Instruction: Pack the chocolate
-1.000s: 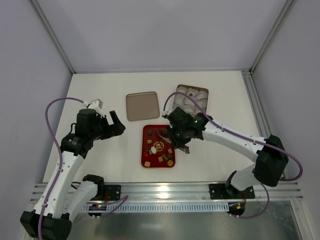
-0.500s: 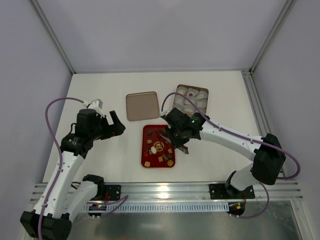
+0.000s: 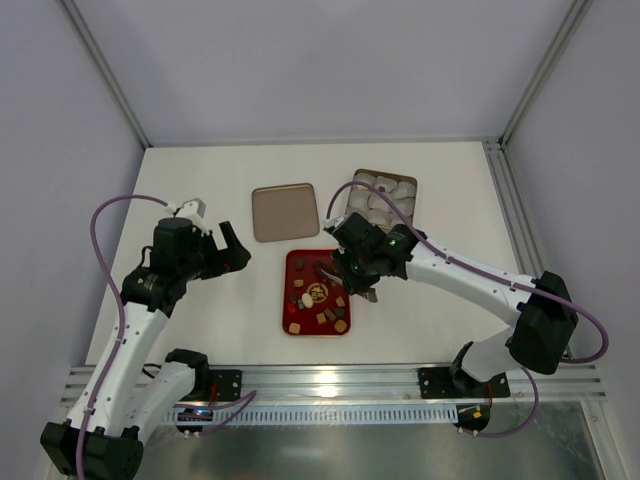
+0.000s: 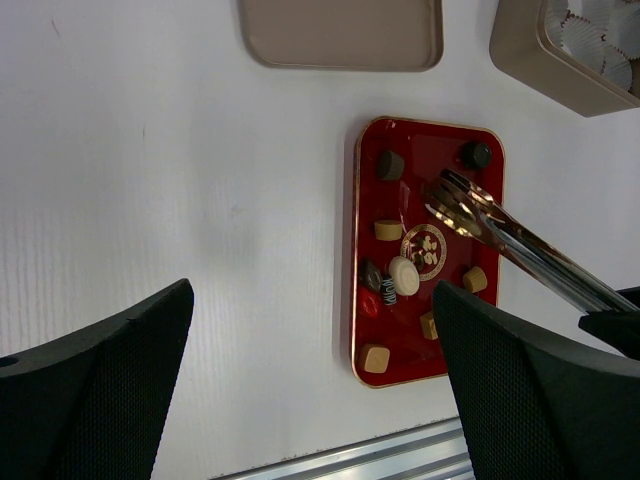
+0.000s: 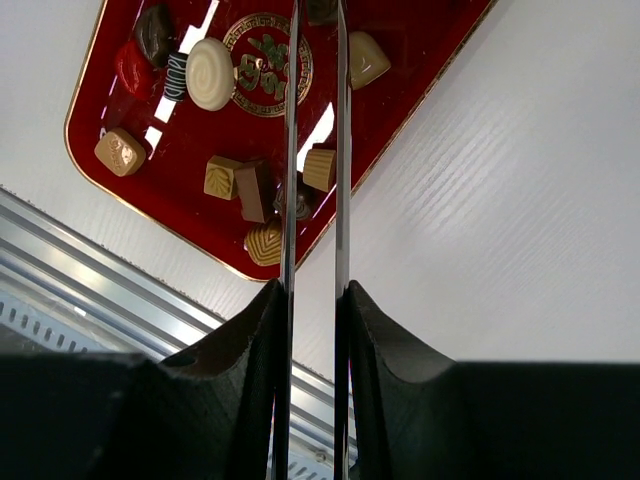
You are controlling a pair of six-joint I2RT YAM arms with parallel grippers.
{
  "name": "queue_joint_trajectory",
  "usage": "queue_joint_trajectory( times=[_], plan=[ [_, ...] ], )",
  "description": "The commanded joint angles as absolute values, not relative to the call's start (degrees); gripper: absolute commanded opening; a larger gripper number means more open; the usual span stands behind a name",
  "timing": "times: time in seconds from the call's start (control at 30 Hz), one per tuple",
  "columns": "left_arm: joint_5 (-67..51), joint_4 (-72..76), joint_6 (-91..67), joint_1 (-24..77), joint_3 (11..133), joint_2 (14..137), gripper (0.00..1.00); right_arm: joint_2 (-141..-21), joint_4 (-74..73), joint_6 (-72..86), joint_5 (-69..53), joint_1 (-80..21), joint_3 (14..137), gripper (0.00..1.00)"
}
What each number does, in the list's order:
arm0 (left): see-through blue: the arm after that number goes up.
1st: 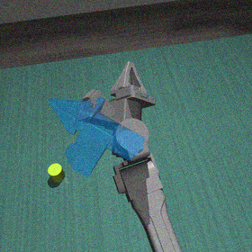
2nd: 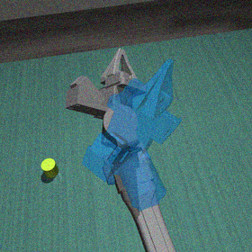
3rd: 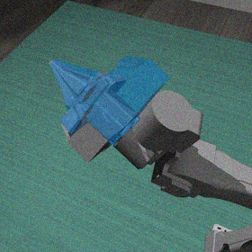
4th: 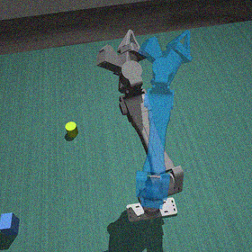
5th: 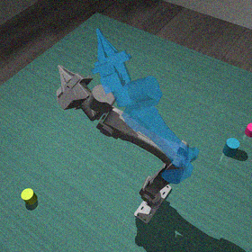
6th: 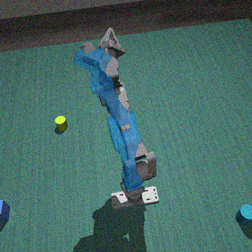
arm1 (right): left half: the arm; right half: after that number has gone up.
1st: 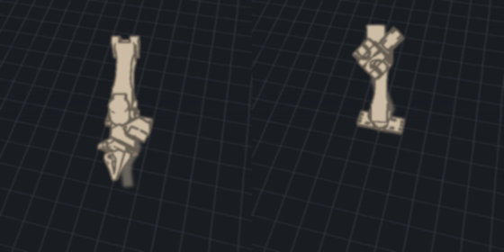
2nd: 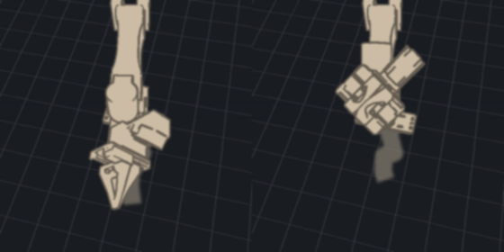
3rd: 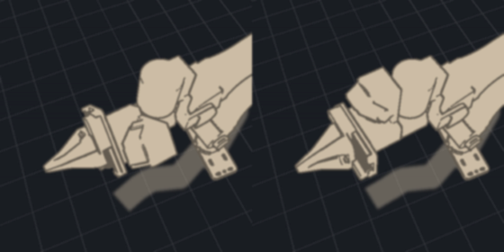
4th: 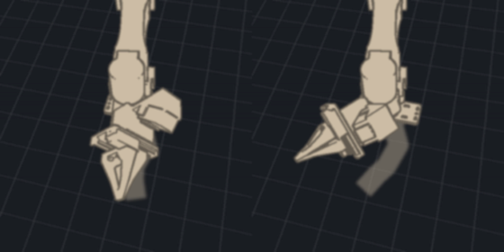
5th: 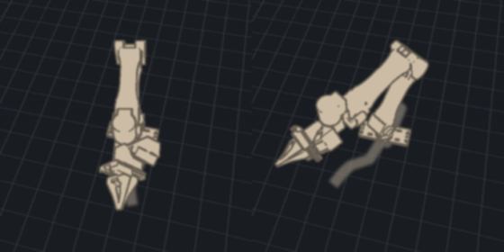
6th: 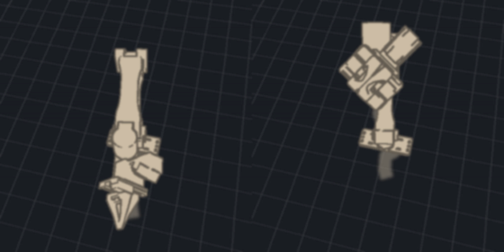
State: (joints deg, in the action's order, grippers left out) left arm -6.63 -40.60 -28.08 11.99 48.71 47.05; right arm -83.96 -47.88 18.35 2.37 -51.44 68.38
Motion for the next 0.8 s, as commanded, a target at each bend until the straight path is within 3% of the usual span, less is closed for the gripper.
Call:
queue_joint_trajectory(
  times=[0.0,0.57,0.77],
  plan=[
    [-6.15,-39.81,-28.04,12.22,48.69,46.5,1.0,-80.42,-45.88,19.34,1.58,-50.63,70.05,0.31],
    [-6.15,-39.73,-28.12,12.22,48.78,46.58,1.0,-79.45,-44.56,19.6,-1.85,-48.43,69.26,0.31],
    [-6.24,-39.81,-28.12,12.22,48.87,46.5,1.0,-79.45,-44.56,19.69,-1.93,-48.52,69.61,0.36]
  ],
)
